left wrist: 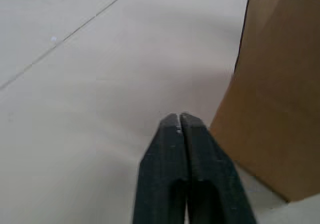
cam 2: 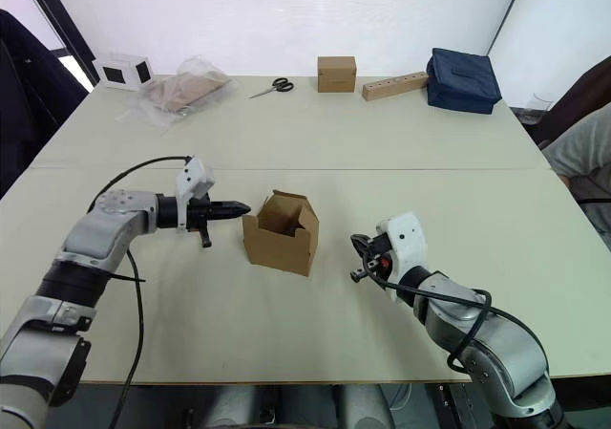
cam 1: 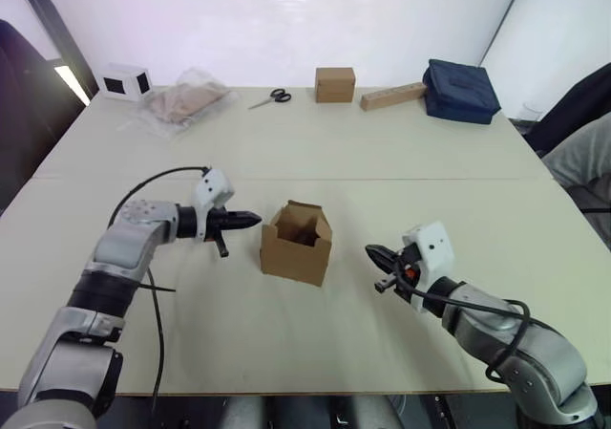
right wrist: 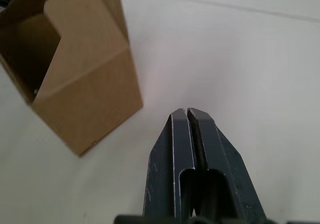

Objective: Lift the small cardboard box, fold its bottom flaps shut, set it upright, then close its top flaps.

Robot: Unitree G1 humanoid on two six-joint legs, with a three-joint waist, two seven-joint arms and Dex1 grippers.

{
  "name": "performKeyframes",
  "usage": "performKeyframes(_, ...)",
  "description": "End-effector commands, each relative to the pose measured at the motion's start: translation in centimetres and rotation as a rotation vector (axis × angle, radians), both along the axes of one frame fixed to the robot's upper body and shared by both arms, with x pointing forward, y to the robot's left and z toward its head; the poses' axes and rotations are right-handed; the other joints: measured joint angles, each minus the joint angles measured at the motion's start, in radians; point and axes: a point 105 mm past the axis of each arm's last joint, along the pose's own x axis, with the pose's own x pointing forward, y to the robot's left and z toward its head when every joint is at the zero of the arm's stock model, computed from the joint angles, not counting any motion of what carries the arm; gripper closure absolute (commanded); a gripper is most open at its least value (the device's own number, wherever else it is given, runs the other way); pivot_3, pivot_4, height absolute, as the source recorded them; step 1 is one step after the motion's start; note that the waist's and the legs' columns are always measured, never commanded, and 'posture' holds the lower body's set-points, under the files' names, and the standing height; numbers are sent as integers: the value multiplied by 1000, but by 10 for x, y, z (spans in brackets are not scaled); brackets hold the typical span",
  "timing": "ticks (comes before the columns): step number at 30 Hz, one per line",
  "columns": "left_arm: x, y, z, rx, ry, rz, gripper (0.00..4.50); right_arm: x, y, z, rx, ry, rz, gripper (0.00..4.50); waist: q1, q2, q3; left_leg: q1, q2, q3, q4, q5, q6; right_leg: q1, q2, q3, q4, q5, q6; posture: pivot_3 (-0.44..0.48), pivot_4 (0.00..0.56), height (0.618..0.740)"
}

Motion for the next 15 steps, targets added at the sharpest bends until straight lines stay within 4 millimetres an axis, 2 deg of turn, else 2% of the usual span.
performKeyframes(1,-6,-4,-10,27,-34,-22,4438,2,19,-2,-3,11,76,4500,-2,0,0,0,0,0,0,0,0,1,0,0,0,0,0,0,150,740)
performKeyframes(3,-14,-7,-20,68,-30,-70,4438,4,25,-4,9,32,91,4500,-5,0,0,4,0,0,0,0,0,4,0,0,-1,0,0,0,150,740)
performKeyframes(9,-49,-14,-34,95,100,-227,4438,-4,41,-15,12,103,201,4500,-3,0,0,12,1,0,-3,0,1,12,0,-1,-2,-2,-4,0,150,740)
performKeyframes(15,-66,-14,-39,126,154,-287,4438,-14,46,-12,51,128,258,4500,-4,0,0,13,2,0,-3,-1,1,12,-1,0,-2,-2,-4,0,150,740)
